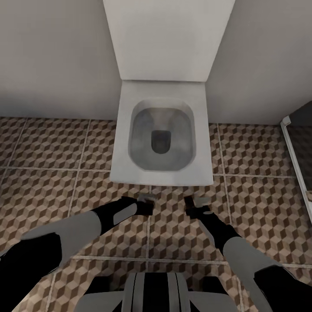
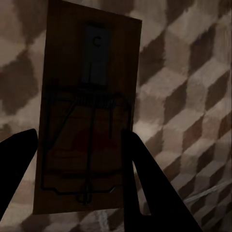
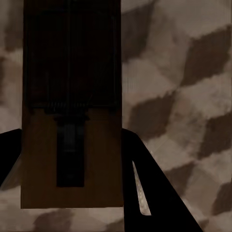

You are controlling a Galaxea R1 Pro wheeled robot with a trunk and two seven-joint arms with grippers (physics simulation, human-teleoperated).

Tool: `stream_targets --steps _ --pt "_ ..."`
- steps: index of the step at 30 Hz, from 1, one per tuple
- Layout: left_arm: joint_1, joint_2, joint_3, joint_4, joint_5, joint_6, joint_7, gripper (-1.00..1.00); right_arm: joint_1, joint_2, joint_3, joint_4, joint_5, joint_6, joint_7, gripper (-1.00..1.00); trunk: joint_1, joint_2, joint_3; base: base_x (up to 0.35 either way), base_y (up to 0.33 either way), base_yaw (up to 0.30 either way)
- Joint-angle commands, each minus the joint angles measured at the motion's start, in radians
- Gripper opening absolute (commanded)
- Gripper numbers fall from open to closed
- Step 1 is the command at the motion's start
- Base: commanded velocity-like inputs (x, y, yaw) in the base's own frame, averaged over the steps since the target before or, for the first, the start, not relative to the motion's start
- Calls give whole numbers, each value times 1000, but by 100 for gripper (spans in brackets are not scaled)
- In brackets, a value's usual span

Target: Take the four mousetraps from the cabinet in the bathroom and place them on the bathroom floor. Make sure all four end up on the same floor surface, and ensure that at least two of them are either under or directly next to the same bathroom sink.

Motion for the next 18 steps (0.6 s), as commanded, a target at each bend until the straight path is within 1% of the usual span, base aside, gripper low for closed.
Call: stream_targets --steps 1,2,3,4,7,12,18 --pt "-1 7 -6 -15 9 -1 9 -100 0 2 8 -1 -13 5 -7 -100 0 0 0 0 0 0" --pt "-1 19 -6 -40 10 -1 9 -100 0 5 8 2 -12 4 -8 -100 0 0 0 0 0 0" --pt "-1 24 -6 -51 10 -1 9 -100 0 7 8 3 -12 5 -8 -100 0 0 0 0 0 0" --pt "-1 35 -5 -75 11 -1 10 -100 0 9 8 10 -12 4 -8 -100 0 0 0 0 0 0" --pt "-1 47 -6 -93 11 -1 10 -100 0 12 9 23 -12 4 -8 -100 0 0 0 0 0 0" --pt "-1 53 -6 -102 12 -1 10 -100 0 28 10 35 -12 4 -8 -100 0 0 0 0 0 0" --pt "-1 55 -6 -103 13 -1 10 -100 0 33 10 37 -12 2 -9 -100 0 0 0 0 0 0"
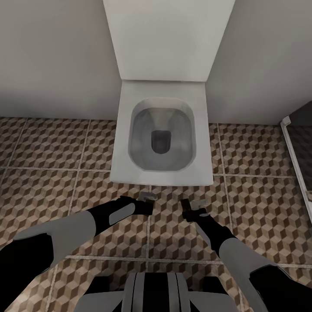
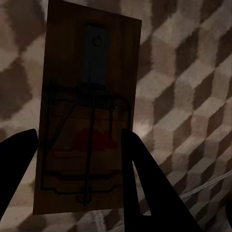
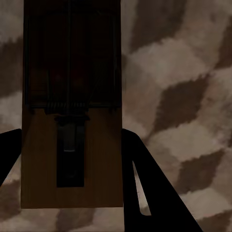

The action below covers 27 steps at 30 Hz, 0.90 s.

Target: Take the four mousetraps from the cabinet in the bathroom and place them on the bathroom floor. Make sure all four end up on the same floor surface, and ensure that at least two of them are either under or directly next to the same bathroom sink.

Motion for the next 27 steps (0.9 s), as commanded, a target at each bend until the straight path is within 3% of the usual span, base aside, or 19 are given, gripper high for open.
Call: stream_targets --steps 1,27 --pt "-1 1 -5 -3 10 -1 10 -100 0 0 8 -2 -14 2 -7 -100 0 0 -1 0 0 0" --pt "-1 16 -5 32 9 -2 18 -100 0 10 9 -11 -13 -42 -62 -100 0 0 -1 0 0 0"
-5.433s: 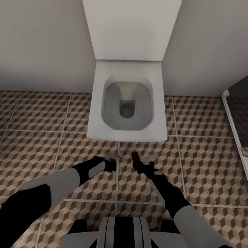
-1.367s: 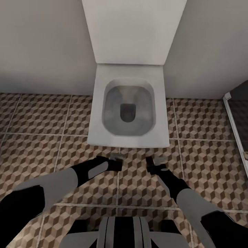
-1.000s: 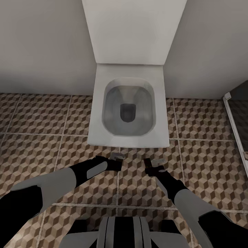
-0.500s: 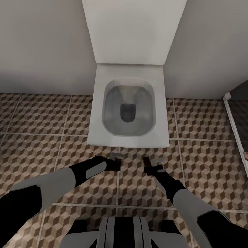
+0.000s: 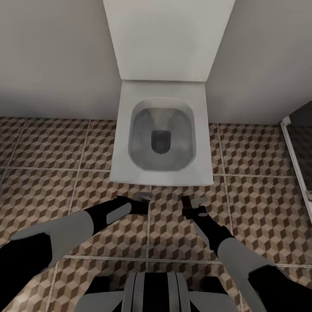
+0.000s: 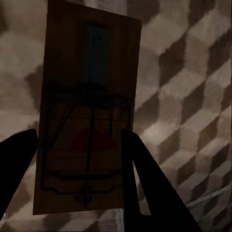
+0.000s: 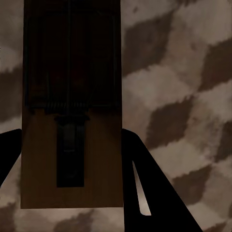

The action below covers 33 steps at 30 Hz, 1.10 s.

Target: Take the four mousetraps from the cabinet in the bathroom and place them on the bathroom floor. Make sure all four end up on the same floor surface, and ensure that at least two of them are either under or directly next to the same bathroom sink.

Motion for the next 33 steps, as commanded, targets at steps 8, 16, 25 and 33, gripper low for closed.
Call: stream_targets --steps 8,16,25,33 --pt "-1 -1 -6 22 11 -4 122 -100 0 0 8 -3 -14 5 -7 -100 0 0 -1 0 0 0" --pt "-1 -7 -6 20 11 -6 219 -100 0 1 8 -3 -14 5 -7 -100 0 0 -1 0 0 0" --pt "-1 -7 -6 24 11 -6 228 -100 0 5 8 -3 -13 5 -57 -100 0 0 -1 0 0 0" --pt "-1 -8 -6 23 11 -7 228 -100 0 15 9 -3 -13 5 -99 -100 0 0 -1 0 0 0"
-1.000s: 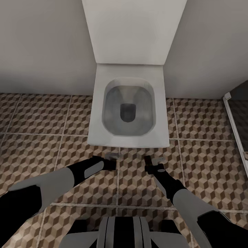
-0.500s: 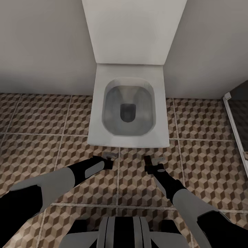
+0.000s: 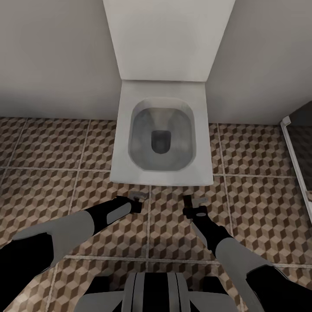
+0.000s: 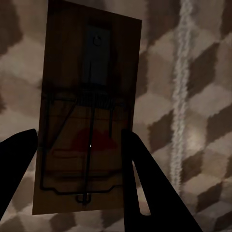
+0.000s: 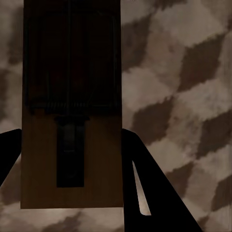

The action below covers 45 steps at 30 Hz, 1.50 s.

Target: Take the four mousetraps from the cabinet in the bathroom and place them on the bathroom floor. Make sure all four end up on the same floor surface, and ensure that at least two of them are either under or directly next to the same bathroom sink.

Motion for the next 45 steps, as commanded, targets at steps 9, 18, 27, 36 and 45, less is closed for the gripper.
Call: stream_targets --steps 9,18,27,36,45 --pt "-1 1 -6 -7 7 -1 9 -100 0 0 8 -2 -12 5 -43 -100 0 0 -1 0 0 0" --pt "-1 1 -6 -9 7 -1 9 -100 0 0 8 -2 -13 5 -51 -100 0 0 -1 0 0 0" --pt "-1 1 35 -10 7 -1 8 -100 0 0 8 -2 -13 5 -52 -100 0 0 -1 0 0 0" --pt "-1 1 36 -11 7 -1 8 -100 0 0 8 -2 -13 5 -52 100 0 0 -1 0 0 0" --pt "-1 1 36 -11 7 -1 8 -100 0 1 8 -2 -13 5 -52 100 0 0 -1 0 0 0"
